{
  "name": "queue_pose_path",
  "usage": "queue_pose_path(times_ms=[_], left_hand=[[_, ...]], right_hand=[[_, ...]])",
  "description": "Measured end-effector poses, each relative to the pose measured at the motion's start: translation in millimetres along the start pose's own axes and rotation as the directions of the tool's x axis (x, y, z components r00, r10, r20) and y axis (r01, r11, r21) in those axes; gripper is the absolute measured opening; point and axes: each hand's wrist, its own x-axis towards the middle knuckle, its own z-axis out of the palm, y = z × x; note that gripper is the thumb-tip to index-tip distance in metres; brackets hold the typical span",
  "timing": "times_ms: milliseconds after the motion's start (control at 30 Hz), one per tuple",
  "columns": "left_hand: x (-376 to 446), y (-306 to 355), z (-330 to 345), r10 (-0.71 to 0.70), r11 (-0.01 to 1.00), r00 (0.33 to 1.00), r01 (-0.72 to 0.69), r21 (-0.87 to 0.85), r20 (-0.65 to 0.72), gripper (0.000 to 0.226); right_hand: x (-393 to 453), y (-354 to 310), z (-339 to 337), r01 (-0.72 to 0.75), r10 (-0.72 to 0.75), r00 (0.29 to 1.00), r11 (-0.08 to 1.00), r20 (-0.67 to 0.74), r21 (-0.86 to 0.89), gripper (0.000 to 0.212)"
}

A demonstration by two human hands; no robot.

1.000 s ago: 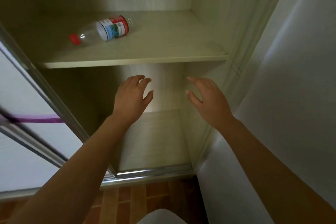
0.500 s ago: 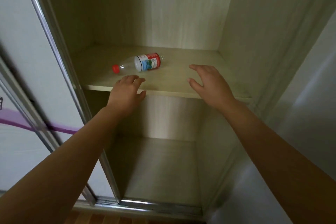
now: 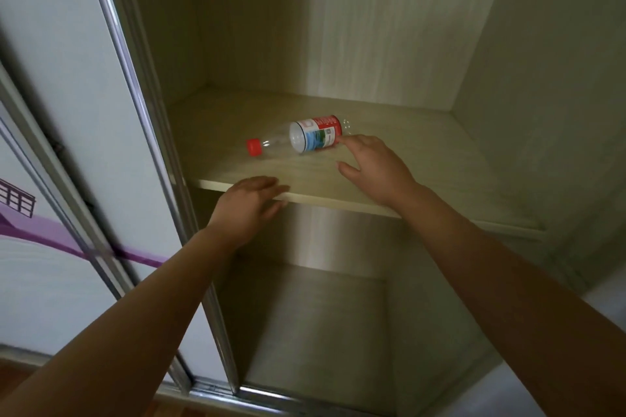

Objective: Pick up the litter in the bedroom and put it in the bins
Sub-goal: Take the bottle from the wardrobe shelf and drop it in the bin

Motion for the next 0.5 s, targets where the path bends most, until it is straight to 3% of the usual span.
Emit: queue_pose_path(times_ms=[267, 500], left_hand=[[6, -18, 14, 0.044, 0.996, 0.996, -0.050, -0.073, -0.072, 0.037], [11, -26, 19, 0.120, 0.989, 0.982, -0.131, -0.064, -0.147, 0.032]], right_hand=[[66, -21, 34, 0.099, -0.099, 0.995, 0.995, -0.014, 0.015, 0.059], [103, -32, 54, 0.162, -0.156, 0.987, 0.976, 0.046, -0.149, 0.075]])
